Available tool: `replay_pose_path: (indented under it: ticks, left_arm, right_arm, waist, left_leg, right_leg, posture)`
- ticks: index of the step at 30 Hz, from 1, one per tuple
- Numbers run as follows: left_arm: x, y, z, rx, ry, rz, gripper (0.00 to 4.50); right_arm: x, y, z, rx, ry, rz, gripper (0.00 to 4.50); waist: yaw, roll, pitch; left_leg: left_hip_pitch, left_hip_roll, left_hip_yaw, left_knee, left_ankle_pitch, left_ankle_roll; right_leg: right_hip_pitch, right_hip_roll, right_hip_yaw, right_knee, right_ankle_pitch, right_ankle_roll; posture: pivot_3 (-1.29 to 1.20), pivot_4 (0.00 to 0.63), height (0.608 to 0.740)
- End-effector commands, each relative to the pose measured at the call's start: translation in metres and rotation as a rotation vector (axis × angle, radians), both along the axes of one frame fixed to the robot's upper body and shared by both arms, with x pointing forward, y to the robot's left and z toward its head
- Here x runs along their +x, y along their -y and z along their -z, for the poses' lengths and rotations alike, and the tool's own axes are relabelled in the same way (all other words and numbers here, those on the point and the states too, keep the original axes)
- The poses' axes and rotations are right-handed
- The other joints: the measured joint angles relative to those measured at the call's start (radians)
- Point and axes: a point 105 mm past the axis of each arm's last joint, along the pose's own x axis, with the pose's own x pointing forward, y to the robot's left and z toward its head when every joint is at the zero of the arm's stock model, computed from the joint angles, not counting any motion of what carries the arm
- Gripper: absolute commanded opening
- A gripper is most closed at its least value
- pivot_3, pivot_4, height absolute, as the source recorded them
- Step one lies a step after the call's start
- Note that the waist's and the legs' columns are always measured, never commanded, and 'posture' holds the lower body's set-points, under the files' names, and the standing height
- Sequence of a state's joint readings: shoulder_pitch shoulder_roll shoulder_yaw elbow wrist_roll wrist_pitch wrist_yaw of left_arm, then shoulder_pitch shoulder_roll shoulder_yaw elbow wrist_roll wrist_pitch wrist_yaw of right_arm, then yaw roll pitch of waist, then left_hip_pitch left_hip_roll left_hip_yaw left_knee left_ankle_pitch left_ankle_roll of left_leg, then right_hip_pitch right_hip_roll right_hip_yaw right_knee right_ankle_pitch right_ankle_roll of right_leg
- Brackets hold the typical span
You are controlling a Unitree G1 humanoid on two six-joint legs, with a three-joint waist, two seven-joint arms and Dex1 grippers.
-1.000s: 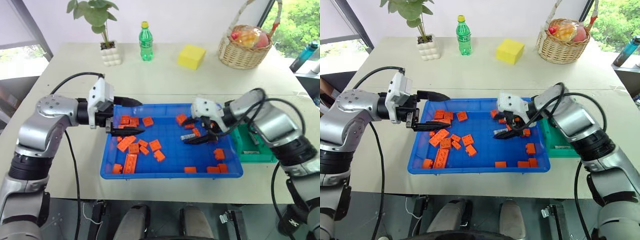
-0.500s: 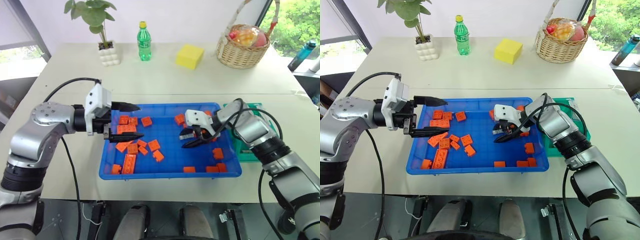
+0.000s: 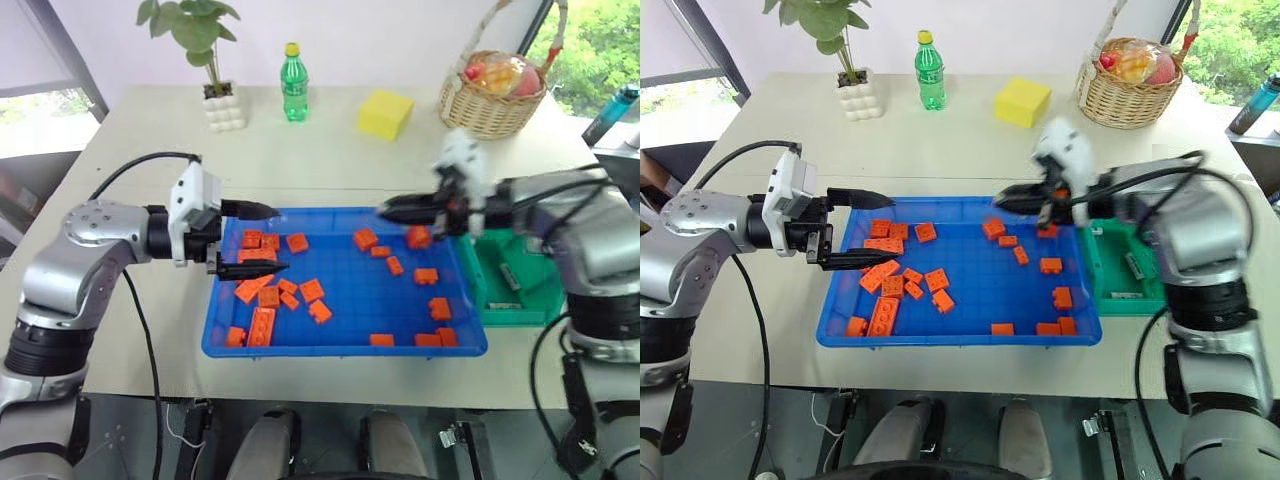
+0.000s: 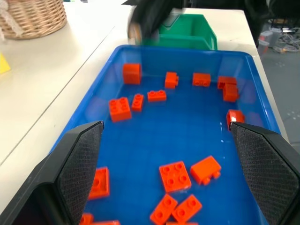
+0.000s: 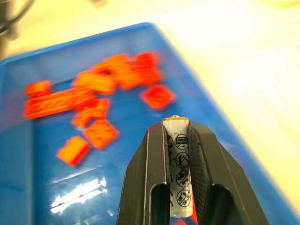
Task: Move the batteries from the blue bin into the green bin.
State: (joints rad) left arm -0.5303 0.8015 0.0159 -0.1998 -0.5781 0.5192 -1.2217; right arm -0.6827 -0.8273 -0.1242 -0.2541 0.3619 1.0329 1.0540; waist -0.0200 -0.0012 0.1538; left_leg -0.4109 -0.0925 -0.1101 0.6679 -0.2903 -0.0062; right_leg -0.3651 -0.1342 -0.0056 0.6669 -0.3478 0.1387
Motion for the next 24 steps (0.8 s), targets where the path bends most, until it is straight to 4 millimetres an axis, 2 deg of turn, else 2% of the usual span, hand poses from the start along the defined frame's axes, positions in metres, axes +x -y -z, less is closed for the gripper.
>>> replay_pose_path:
  ticks: [1,4,6,10,13,14,18,22,24]
  left_arm:
    - [0.002,-0.003,-0.007,-0.002,0.039,0.006,4.50]
    - [0.006,-0.005,-0.009,-0.007,0.042,-0.003,4.50]
    - [0.008,-0.006,-0.010,-0.009,0.044,-0.006,4.50]
    - [0.010,-0.007,-0.012,-0.011,0.046,-0.003,4.50]
    - [0.013,-0.009,-0.016,-0.031,0.050,-0.015,4.50]
    - [0.013,-0.009,-0.017,-0.035,0.050,-0.018,4.50]
    - [0.015,-0.014,-0.020,-0.059,0.043,-0.045,4.50]
    - [0.014,-0.022,-0.023,-0.057,0.042,-0.067,4.50]
    - [0.012,-0.027,-0.027,-0.058,0.042,-0.078,4.50]
  right_arm:
    - [-0.011,0.043,-0.008,0.004,0.016,0.196,0.05]
    - [-0.023,0.069,0.009,-0.017,-0.022,0.321,0.05]
    - [-0.028,0.075,0.018,-0.014,-0.043,0.357,0.05]
    - [-0.029,0.085,0.036,-0.084,-0.028,0.420,2.01]
    - [-0.030,0.088,0.035,-0.105,0.003,0.412,3.34]
    - [-0.031,0.088,0.034,-0.104,0.009,0.402,3.34]
    - [-0.051,0.098,0.008,-0.096,0.065,0.247,3.34]
    - [-0.067,0.128,-0.013,-0.084,0.073,0.228,3.34]
    - [-0.076,0.148,-0.015,-0.139,0.072,0.230,3.34]
  waist:
    - [0.007,0.000,0.000]
    - [0.006,0.000,0.000]
    - [0.000,0.000,0.000]
    - [-0.007,0.000,0.000]
    - [-0.002,0.000,0.000]
    - [0.000,0.000,0.000]
    - [0.007,0.000,0.000]
    - [0.006,0.000,0.000]
    - [0.003,0.000,0.000]
  left_leg:
    - [0.000,0.000,0.000,0.000,0.000,0.000]
    - [0.000,0.001,0.001,-0.001,0.000,0.000]
    - [0.000,0.001,0.003,-0.001,0.000,0.000]
    - [0.001,0.003,0.005,-0.001,0.000,0.000]
    - [0.001,0.003,0.005,-0.001,0.000,0.000]
    - [0.001,0.003,0.005,-0.001,0.000,0.000]
    - [0.001,0.002,0.005,-0.001,0.000,0.000]
    - [0.001,0.002,0.004,0.000,0.000,0.000]
    - [0.001,0.002,0.004,0.000,0.000,0.000]
  right_leg:
    - [0.000,0.000,0.000,0.000,0.000,0.000]
    - [0.000,0.000,0.000,0.000,0.000,0.000]
    - [0.000,0.000,0.000,0.000,0.000,0.000]
    - [0.000,0.001,0.000,0.000,0.000,0.000]
    - [0.000,0.001,0.000,0.000,0.000,0.000]
    - [0.000,0.001,0.000,0.000,0.000,0.000]
    - [0.000,0.001,0.000,0.000,0.000,0.000]
    - [0.003,0.001,0.000,-0.001,0.000,0.000]
    - [0.003,0.001,0.000,-0.001,0.000,0.000]
  posture:
    - [0.00,0.150,0.733]
    - [0.00,0.150,0.733]
    - [0.00,0.150,0.733]
    - [0.00,0.150,0.733]
    - [0.00,0.150,0.733]
    - [0.00,0.150,0.733]
    - [0.00,0.150,0.733]
    - [0.00,0.150,0.733]
    - [0.00,0.150,0.733]
